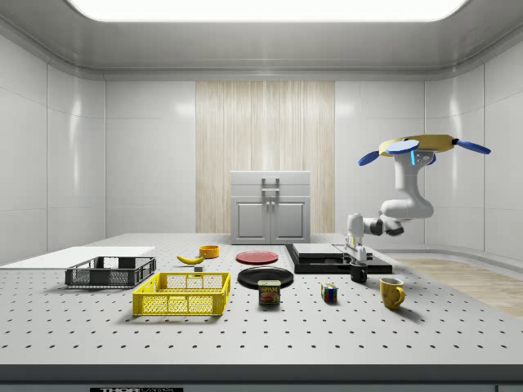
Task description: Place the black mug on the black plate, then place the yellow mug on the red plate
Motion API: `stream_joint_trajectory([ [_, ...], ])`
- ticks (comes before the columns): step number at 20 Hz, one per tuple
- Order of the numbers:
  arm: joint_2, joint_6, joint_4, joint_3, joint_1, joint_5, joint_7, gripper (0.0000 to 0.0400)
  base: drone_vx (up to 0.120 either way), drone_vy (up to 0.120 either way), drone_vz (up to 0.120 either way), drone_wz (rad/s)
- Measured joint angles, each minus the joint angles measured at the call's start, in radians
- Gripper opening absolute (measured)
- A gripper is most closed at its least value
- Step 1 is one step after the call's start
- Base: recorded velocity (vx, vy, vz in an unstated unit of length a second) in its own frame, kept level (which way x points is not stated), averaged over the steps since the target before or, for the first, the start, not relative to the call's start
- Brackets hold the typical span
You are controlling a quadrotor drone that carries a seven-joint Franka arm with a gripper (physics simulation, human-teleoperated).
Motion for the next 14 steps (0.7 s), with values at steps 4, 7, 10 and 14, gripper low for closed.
stream_joint_trajectory([
  [4, -0.004, 0.002, -0.001, 0.007, -0.002, 0.008, 0.003, 0.0113, 0.000, 0.000, 0.000, 0.000],
  [7, -0.004, -0.009, -0.010, 0.036, -0.003, 0.036, 0.007, 0.0112, 0.000, 0.000, 0.027, 0.000],
  [10, -0.002, -0.024, -0.021, 0.078, -0.003, 0.077, 0.014, 0.0111, 0.000, 0.000, 0.120, 0.000],
  [14, -0.003, -0.036, -0.029, 0.120, -0.007, 0.118, 0.022, 0.0110, 0.020, 0.000, 0.120, 0.000],
])
